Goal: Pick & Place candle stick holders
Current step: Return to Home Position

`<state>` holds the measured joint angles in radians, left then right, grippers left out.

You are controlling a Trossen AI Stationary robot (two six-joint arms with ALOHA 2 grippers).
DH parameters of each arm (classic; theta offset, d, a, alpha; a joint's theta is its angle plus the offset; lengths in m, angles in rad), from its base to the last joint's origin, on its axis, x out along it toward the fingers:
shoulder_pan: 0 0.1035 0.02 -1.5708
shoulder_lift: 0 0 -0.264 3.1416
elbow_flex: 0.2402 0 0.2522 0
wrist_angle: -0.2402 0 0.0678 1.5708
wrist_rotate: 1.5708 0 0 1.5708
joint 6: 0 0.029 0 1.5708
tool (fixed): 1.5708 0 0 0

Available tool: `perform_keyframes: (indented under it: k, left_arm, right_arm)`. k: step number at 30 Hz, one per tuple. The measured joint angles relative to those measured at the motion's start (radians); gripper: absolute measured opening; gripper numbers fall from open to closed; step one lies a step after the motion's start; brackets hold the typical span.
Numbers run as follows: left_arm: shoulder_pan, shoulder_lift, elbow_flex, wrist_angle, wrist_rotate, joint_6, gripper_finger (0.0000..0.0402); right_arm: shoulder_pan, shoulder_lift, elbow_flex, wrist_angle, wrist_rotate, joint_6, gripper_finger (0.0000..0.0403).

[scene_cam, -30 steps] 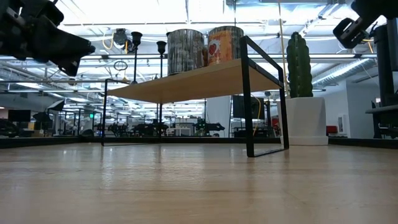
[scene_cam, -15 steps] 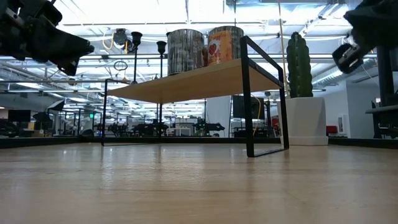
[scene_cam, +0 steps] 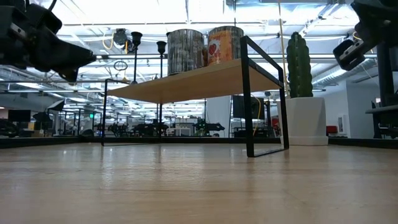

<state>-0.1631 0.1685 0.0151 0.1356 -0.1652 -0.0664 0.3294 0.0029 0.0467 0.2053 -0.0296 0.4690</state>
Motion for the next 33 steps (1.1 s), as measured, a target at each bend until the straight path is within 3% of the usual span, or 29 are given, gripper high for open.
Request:
perform_keyframes:
  k: [13,20,24,29,33]
  left_arm:
    - [0.0,0.0,0.0,-0.003,-0.018,0.006,0.0076]
    - [0.0,0.0,0.011,0.135,-0.02,0.053,0.0076]
    - [0.0,0.0,0.049,0.039,-0.041,0.056,0.0076]
    - [0.0,0.0,0.133,-0.208,-0.046,0.039,0.0076]
    - [0.0,0.0,0.125,-0.246,-0.046,0.039,0.0076]
  right_arm:
    - [-0.001,0.001,-0.002,-0.065,0.028,-0.08,0.0004]
    - [-0.001,0.0,-0.003,-0.06,-0.001,-0.07,0.0004]
    - [0.0,0.0,-0.003,-0.055,-0.028,-0.071,0.0004]
    - [-0.001,0.0,-0.003,-0.052,-0.026,-0.108,0.0004]
    - [-0.001,0.0,-0.003,-0.051,-0.023,-0.141,0.0004]
